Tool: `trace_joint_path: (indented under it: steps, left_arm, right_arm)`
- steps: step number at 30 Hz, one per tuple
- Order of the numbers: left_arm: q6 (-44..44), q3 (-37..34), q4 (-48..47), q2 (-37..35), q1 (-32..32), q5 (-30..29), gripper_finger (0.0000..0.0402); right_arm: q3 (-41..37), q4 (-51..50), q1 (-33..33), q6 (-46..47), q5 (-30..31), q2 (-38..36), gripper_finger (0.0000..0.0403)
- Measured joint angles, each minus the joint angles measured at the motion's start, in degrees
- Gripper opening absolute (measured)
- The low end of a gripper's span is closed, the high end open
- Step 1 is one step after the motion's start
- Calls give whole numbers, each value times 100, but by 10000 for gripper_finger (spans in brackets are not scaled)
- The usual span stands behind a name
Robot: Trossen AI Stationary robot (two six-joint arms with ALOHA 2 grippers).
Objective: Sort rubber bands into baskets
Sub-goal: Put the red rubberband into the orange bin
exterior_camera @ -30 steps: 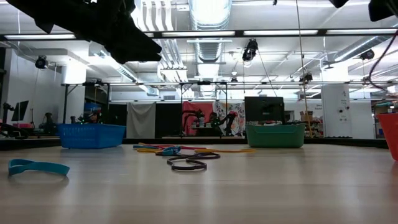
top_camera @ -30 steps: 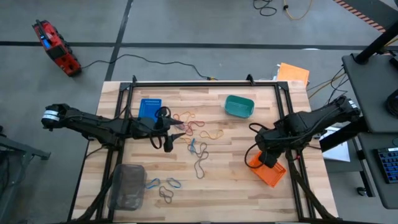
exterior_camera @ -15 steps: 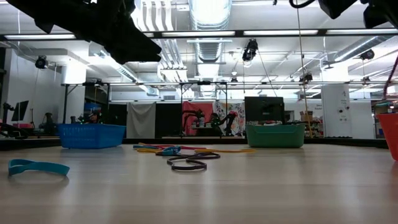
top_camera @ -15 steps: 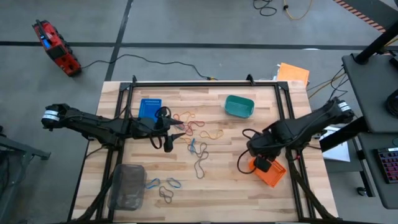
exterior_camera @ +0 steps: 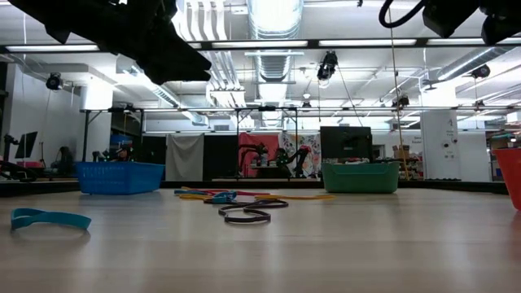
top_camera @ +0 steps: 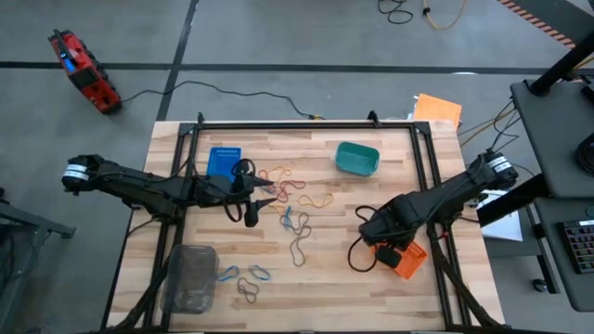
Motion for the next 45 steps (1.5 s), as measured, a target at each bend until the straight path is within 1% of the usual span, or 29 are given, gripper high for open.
trace_joint_path:
  steps: [7, 13, 22, 28, 39, 43, 45]
  left_arm:
    - [-61, 0, -54, 0, 0, 4, 223]
    - [-63, 0, -56, 0, 0, 7, 223]
    - [-64, 0, -80, 0, 0, 9, 223]
    - [-66, 0, -90, 0, 0, 9, 223]
    - [-66, 0, -91, 0, 0, 9, 223]
    - [-66, 0, -92, 0, 1, 9, 223]
    - [-66, 0, -93, 0, 0, 11, 223]
  right_arm:
    - [-97, 20, -2, -400, 48, 139, 9]
    - [-466, 151, -2, -489, 50, 112, 9]
    - [-1220, 1306, -4, -508, -51, -28, 9]
    - [-1512, 1785, -4, -545, -64, -28, 9]
    - [-1696, 1946, -4, -543, -53, -25, 9]
    - [-1696, 2125, -4, -463, 216, -25, 9]
    - [-1696, 2176, -4, -445, 240, -25, 10]
